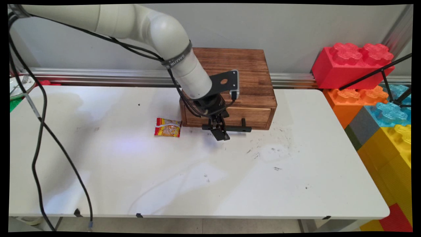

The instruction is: Open the drawer

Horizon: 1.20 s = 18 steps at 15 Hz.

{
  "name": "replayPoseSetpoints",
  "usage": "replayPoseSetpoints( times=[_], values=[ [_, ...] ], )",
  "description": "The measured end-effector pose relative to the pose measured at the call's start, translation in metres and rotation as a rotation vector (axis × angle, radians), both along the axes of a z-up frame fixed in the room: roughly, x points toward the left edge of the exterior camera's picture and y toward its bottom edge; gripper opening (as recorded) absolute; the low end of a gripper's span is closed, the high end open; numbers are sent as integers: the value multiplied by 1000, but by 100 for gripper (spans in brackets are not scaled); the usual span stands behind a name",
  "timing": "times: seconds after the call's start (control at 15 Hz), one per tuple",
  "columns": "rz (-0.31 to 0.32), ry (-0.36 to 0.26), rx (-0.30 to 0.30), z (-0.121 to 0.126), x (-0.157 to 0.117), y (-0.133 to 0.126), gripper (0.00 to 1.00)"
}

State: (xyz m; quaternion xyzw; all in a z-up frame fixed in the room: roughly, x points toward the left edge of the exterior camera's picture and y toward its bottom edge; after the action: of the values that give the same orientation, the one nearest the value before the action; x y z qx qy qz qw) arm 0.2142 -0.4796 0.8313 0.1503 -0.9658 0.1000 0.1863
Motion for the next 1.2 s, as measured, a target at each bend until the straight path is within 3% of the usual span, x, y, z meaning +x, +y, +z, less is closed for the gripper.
replayPoseSetpoints(
  times=[1.2],
  values=[
    [36,-9,-6,-44,-13,1,100]
  ],
)
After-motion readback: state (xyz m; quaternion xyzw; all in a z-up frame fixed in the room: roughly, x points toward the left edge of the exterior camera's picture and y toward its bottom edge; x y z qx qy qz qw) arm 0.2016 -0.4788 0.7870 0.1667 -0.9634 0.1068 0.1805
